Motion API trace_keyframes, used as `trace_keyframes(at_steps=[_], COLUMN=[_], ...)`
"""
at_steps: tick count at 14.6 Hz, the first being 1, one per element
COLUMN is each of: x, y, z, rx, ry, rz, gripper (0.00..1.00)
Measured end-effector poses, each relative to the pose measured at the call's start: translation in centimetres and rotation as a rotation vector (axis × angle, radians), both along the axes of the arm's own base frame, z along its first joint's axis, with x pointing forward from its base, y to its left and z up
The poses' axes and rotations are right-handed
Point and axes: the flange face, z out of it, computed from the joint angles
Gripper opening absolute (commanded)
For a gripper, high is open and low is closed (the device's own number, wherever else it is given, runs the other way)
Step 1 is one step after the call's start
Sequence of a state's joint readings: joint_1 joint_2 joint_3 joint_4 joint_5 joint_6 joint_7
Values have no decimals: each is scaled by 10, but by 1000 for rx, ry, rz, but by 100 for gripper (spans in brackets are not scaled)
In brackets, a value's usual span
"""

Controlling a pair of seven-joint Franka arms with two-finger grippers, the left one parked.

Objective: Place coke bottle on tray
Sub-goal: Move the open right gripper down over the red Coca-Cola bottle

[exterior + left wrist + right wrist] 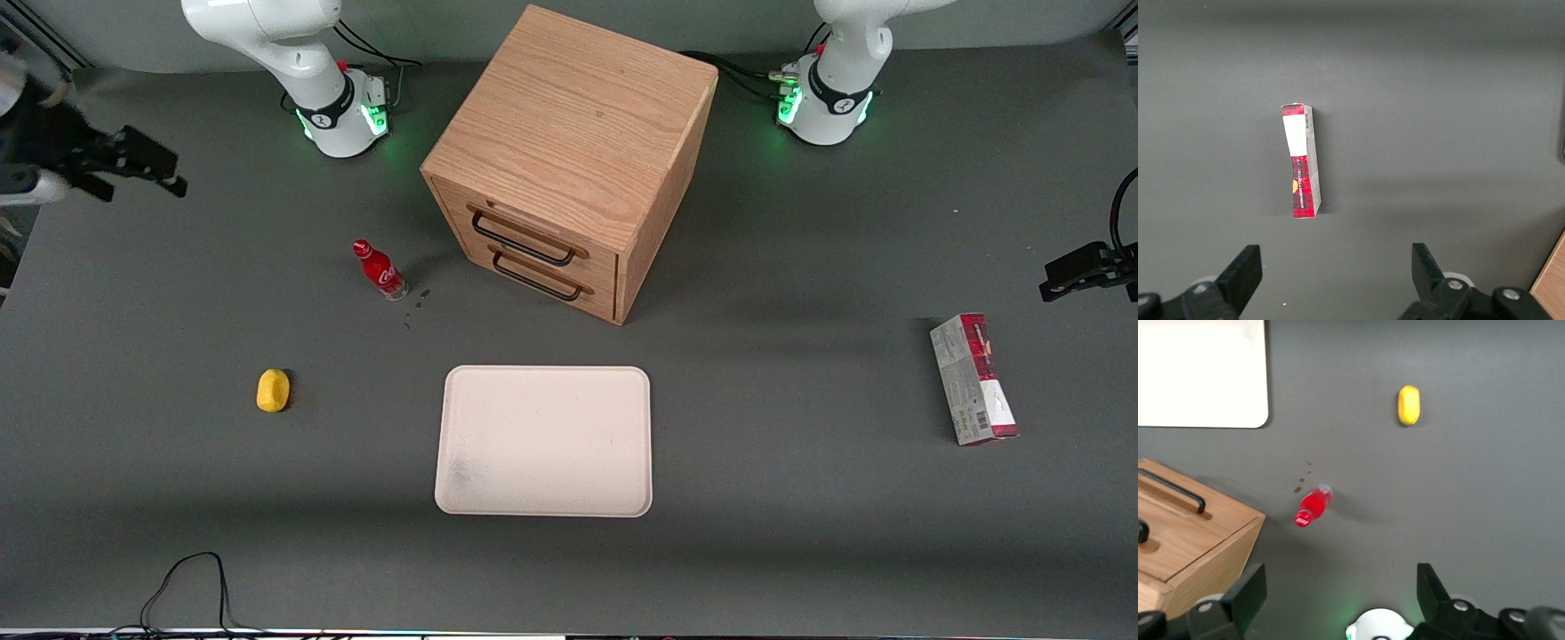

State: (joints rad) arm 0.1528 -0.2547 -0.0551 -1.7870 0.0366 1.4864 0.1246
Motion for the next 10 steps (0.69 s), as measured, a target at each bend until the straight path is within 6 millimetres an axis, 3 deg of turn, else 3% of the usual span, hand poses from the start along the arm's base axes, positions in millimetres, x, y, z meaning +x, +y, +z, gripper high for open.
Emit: trace_keyframes(at_steps=[5, 7, 10], x=[-56, -63, -65], y=[68, 88, 97], z=[-35, -46, -63], rx=[5, 6, -1], ry=[-19, -23, -3], rz=[11, 43, 61], gripper=[100, 100, 100])
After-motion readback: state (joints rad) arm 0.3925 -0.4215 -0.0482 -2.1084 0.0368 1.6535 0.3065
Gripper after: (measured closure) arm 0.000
